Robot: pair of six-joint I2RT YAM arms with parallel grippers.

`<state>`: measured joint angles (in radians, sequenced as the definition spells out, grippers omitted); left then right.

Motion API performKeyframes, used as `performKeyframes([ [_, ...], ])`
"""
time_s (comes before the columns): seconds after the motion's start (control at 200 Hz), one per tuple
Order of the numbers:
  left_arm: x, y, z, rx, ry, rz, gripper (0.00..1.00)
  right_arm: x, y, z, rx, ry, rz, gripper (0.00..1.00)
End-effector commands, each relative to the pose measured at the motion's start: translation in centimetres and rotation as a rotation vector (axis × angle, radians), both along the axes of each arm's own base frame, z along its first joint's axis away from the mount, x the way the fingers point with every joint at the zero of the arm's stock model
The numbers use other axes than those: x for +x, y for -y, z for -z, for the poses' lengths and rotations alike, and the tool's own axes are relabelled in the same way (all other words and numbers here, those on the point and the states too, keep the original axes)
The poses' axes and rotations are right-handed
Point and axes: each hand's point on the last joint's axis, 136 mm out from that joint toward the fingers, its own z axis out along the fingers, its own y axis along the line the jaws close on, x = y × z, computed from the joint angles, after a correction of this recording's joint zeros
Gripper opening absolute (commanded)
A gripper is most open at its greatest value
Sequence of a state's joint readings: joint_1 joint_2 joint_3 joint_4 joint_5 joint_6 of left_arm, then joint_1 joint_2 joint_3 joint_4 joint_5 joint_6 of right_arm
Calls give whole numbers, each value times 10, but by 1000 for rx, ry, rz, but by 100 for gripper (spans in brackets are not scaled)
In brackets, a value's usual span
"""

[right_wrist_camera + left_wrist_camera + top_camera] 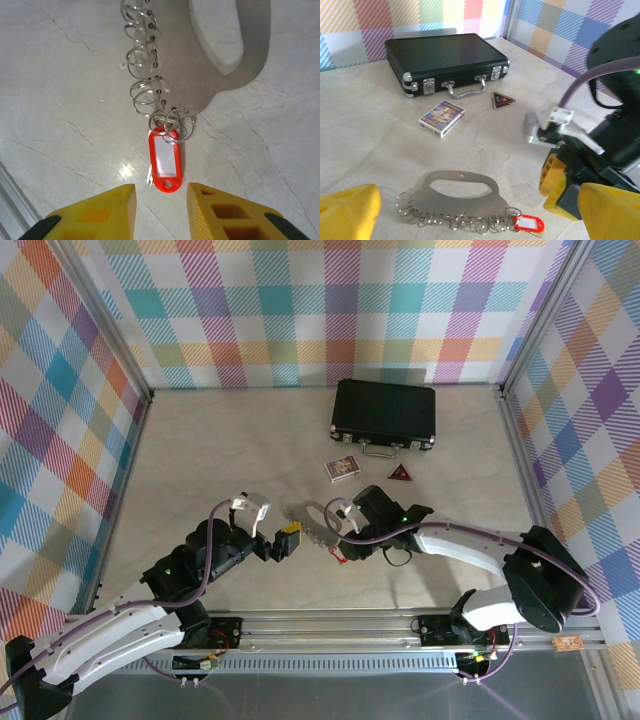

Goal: Put the keys on the keyring

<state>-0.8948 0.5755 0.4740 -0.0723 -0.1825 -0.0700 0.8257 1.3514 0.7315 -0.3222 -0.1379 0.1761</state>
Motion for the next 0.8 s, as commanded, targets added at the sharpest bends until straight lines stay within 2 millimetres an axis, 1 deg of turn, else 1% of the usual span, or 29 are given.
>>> performKeyframes([
  [0.0,6,-7,-13,-72,27,-62,100,3,11,-13,-3,65,22,36],
  [0.095,5,-7,-18,-108,51,-59,100,12,20,-31,6,154,59,43],
  [0.19,10,-13,-19,-108,63,-108,100,20,30,-50,25,248,102,54],
  [0.225,13,-16,-18,-101,65,-130,100,23,35,-56,30,285,122,60],
  [0.32,22,-29,-19,-88,78,-221,100,32,50,-75,42,390,176,83],
  [0.36,27,-37,-17,-78,85,-275,100,36,56,-82,47,429,195,89],
  [0.435,37,-58,-15,-45,104,-415,100,43,70,-92,54,496,239,100],
  [0.48,41,-68,-15,-24,121,-472,100,47,79,-97,54,531,273,99],
  [0.525,43,-73,-14,9,146,-496,100,53,90,-100,55,561,316,99],
  [0.595,47,-82,-13,50,181,-548,100,59,105,-100,57,600,376,99],
  [0.72,54,-99,-3,146,202,-650,100,70,137,-102,33,686,506,99],
  [0.795,57,-111,3,200,212,-722,100,73,155,-106,32,731,598,99],
])
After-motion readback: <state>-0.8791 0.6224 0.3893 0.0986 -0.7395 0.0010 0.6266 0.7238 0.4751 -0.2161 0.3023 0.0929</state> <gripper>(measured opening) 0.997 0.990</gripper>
